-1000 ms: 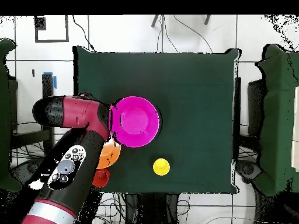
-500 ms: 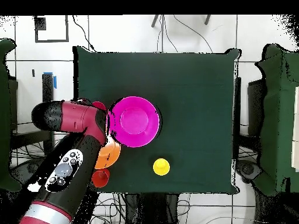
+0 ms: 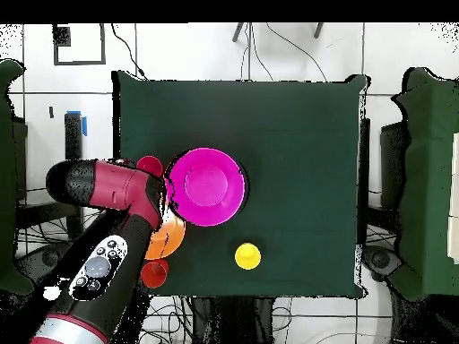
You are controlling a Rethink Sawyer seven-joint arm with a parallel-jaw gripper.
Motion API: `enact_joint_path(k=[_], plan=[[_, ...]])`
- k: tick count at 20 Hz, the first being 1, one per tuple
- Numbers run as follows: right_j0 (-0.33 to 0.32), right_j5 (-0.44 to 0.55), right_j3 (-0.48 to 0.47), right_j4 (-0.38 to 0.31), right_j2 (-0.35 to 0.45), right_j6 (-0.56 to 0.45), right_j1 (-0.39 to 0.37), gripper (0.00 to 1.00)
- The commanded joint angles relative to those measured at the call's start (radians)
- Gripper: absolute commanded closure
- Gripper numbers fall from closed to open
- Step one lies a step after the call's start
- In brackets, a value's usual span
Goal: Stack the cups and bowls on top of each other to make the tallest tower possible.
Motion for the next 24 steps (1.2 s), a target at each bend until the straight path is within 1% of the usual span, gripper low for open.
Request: enact_joint_path(k=[1,6,8,9,10,11,16,21,24], plan=[[0.003,0.115,0.073,0.031,0.138,0.245,-0.003,0.0],[0.011,0.134,0.085,0.023,0.124,0.276,0.009,0.0],[0.01,0.124,0.1,0.036,0.136,0.29,0.01,0.0],[0.003,0.116,0.116,0.054,0.156,0.291,0.002,0.0],[0.011,0.123,0.111,0.049,0.147,0.308,0.008,0.0],[0.004,0.106,0.126,0.07,0.168,0.308,0.002,0.0],[-0.011,0.044,0.169,0.117,0.21,0.283,-0.004,0.0],[-0.009,-0.026,0.173,0.13,0.215,0.258,0.015,0.0],[-0.018,-0.066,0.179,0.143,0.233,0.244,0.027,0.0]])
